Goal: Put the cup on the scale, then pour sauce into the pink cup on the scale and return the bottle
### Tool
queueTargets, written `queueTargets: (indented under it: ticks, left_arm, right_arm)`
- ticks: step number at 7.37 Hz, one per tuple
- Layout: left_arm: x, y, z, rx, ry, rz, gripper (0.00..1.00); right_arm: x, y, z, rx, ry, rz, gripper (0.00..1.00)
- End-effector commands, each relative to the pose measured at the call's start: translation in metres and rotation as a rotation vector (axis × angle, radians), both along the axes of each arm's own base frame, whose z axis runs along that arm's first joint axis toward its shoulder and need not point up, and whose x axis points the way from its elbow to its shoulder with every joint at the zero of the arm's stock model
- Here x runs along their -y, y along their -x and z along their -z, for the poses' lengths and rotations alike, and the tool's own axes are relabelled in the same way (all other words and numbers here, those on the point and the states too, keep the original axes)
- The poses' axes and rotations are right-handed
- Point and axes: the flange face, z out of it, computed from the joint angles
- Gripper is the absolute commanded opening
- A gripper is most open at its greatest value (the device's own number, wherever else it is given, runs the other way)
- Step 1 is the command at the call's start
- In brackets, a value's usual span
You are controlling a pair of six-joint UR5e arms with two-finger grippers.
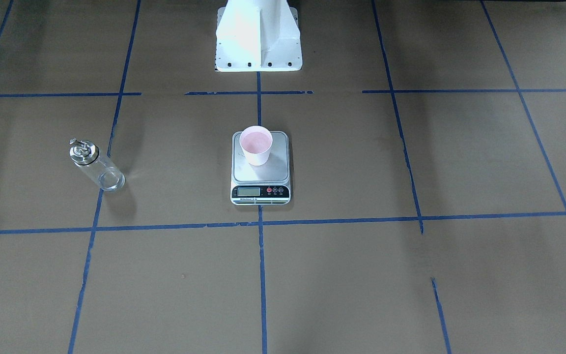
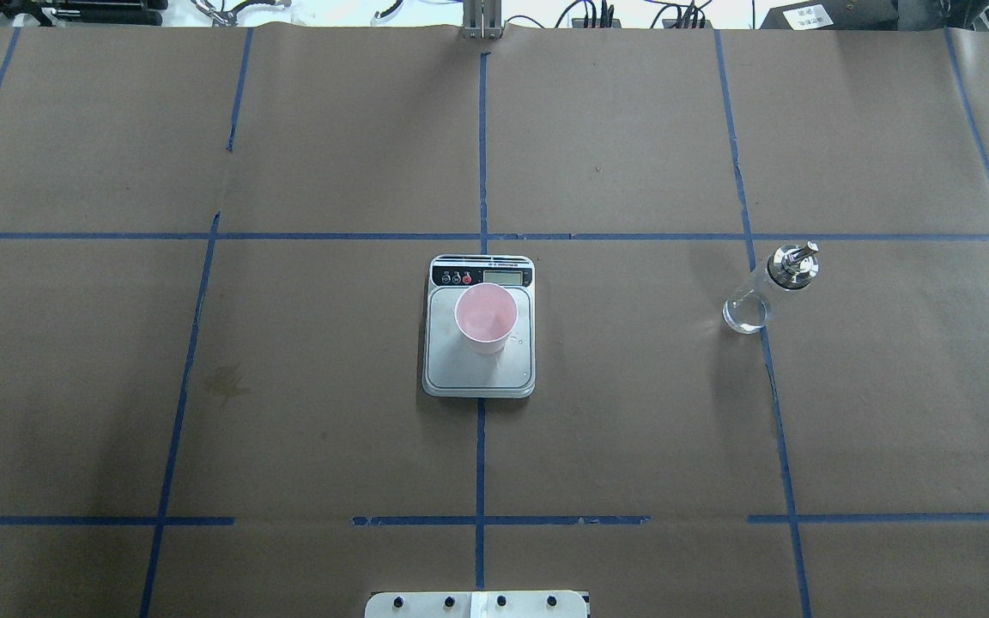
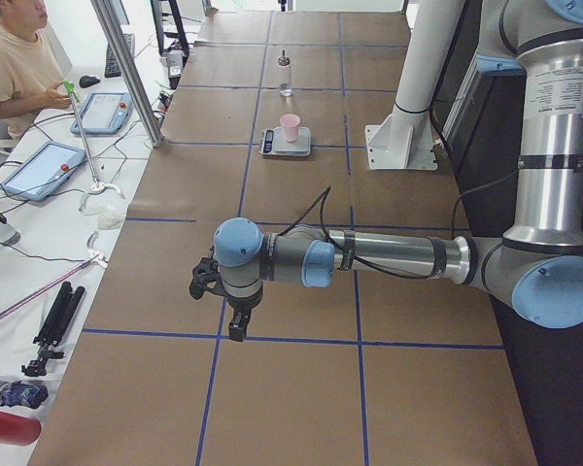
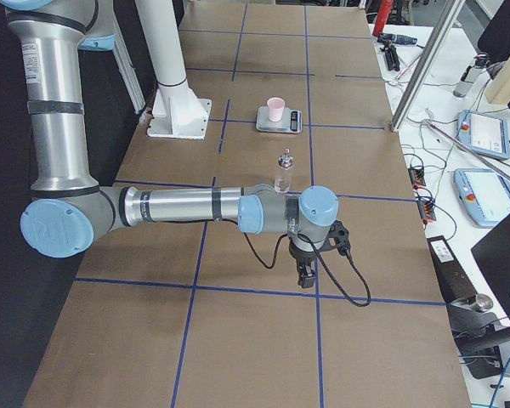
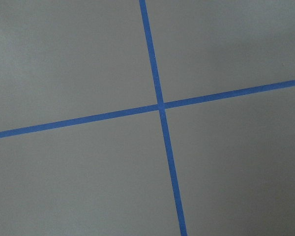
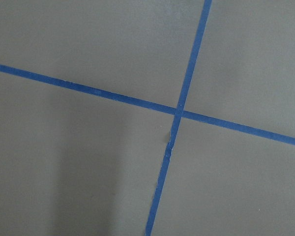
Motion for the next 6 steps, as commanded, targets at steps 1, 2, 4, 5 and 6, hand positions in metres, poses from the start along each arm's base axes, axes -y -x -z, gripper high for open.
queueTargets:
  ticks: [1,2,4,5,6]
  left_arm:
    - [-0.0032,0.0000,-0.0005,0.000,0.073,0.010,1.00]
    - [-0.0032,-0.0001,-0.0004,-0.002,0.073,0.010,1.00]
    - [-0.0023,-0.0001,0.0006,-0.002,0.068,0.009,1.00]
    - [-0.0020,-0.0001,0.0023,-0.002,0.063,0.009,1.00]
    - [-0.0016,-0.0001,0.0016,-0.002,0.058,0.009,1.00]
  right_arm:
    - [-0.0009,0.0013,-0.0021,-0.003,0.004,0.003,1.00]
    - [-0.0014,0.0038,-0.0035,-0.012,0.004,0.010,1.00]
    - [-0.0013,0.0038,-0.0027,-0.012,0.002,0.010,1.00]
    - [-0.0013,0.0038,-0.0027,-0.012,0.002,0.010,1.00]
    - [-0.0013,0.0038,-0.0027,-0.013,0.003,0.009,1.00]
